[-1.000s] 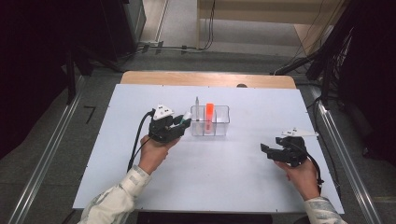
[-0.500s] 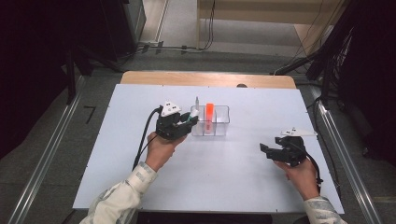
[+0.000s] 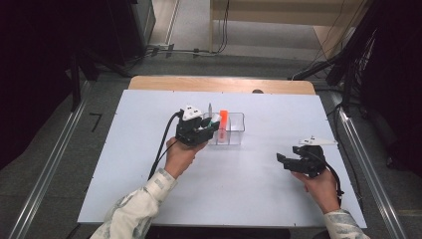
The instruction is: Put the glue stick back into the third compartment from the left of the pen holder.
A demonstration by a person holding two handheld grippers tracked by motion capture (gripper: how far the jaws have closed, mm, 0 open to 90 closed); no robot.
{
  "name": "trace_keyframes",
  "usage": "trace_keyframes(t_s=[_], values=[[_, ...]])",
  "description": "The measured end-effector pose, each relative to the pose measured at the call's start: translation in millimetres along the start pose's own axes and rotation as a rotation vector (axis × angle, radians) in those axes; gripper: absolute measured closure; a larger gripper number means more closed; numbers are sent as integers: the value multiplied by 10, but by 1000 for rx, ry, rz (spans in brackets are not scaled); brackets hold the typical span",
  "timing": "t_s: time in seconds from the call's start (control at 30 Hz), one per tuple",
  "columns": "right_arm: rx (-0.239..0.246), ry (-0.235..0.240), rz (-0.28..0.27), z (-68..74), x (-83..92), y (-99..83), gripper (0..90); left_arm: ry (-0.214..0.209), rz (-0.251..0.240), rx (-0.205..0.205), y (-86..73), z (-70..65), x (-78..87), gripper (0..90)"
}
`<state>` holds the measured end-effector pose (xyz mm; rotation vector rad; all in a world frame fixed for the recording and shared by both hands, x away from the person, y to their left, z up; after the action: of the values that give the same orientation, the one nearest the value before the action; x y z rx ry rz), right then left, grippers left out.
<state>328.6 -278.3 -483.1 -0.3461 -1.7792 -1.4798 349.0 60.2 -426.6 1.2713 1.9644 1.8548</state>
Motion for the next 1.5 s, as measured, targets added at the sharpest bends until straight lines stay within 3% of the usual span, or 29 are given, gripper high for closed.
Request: trace_keyframes(t_s=[0.6,1.5], values=[[7,9,-5,-2,-5,1,268,-27,3,-14,201,-163,-293,658],[13,20,-1,12,-9,-4,268,-20,14,18,378,-191,-683,658]])
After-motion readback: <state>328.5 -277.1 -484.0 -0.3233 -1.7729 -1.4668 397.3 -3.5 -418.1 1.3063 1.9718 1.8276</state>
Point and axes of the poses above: each handheld gripper's, and its own axes: x roughly backward along the jaws, y roughly out of its top, z roughly to its left, the point moved 2 cm from there along -x, roughly forward along the jaws, and after that the axes turned 7 degrees about -y, right-handed, at the moved point
